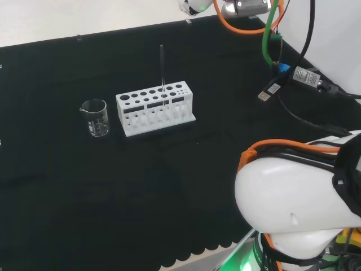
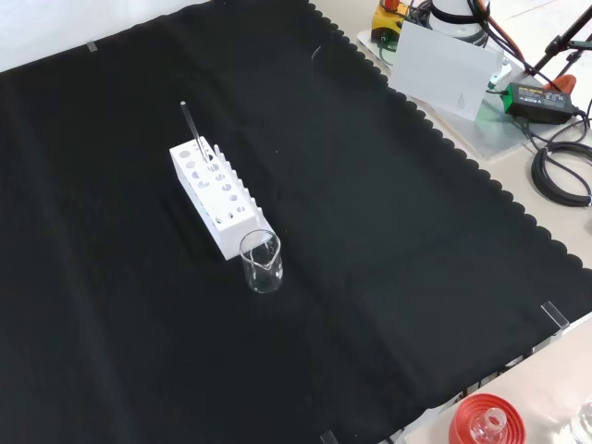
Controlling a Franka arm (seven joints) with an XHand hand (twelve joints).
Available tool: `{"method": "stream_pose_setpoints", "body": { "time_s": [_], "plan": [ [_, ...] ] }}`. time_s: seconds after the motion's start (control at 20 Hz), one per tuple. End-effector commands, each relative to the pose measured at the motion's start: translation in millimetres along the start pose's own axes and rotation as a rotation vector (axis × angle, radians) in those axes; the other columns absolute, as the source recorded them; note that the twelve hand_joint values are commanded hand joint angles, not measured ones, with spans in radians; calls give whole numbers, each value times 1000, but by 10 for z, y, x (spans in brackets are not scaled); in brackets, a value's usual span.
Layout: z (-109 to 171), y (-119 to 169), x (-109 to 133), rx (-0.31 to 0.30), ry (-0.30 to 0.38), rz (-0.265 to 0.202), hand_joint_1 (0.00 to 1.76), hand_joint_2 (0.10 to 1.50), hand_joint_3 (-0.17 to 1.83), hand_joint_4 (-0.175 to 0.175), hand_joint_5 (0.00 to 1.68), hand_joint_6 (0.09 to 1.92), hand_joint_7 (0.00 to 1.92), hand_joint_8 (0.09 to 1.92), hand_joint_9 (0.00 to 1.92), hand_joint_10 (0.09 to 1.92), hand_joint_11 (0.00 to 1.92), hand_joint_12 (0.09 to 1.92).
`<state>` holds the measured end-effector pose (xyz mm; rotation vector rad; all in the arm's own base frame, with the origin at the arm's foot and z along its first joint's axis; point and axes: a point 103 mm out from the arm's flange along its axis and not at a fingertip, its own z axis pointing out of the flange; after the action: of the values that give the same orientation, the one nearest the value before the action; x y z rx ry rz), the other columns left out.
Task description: Take the glass rod from the white test tube rack.
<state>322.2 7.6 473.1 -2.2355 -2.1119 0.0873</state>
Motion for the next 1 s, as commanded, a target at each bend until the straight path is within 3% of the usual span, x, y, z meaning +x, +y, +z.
{"method": "stream_pose_setpoints", "body": {
  "time_s": [0.05, 0.15, 0.3, 0.35, 0.4, 0.55, 0.65, 1.0],
  "plan": [
    [47, 133, 4, 10, 26, -32, 811, 669, 740, -54, 362, 845, 221, 874, 413, 929, 251, 1455],
    [61, 196, 29, 19, 20, -53, 794, 660, 747, -55, 344, 836, 251, 879, 454, 913, 340, 1416],
    [58, 270, 122, 18, 69, -78, 781, 651, 746, -52, 318, 822, 271, 883, 477, 904, 389, 1400],
    [77, 264, -9, 9, -29, 26, 778, 649, 745, -51, 311, 818, 275, 884, 480, 904, 395, 1398],
    [91, 268, -14, 19, -50, 41, 775, 646, 743, -50, 304, 813, 280, 886, 484, 903, 400, 1397],
    [167, 417, 35, 77, -18, -11, 766, 634, 734, -44, 274, 778, 286, 886, 476, 906, 396, 1399],
    [193, 456, -63, 76, 49, -63, 757, 624, 723, -37, 250, 718, 276, 882, 444, 919, 368, 1412],
    [335, 727, 80, 116, 70, -111, 744, 619, 702, -31, 241, 638, 259, 881, 417, 938, 340, 1431]
  ]
}}
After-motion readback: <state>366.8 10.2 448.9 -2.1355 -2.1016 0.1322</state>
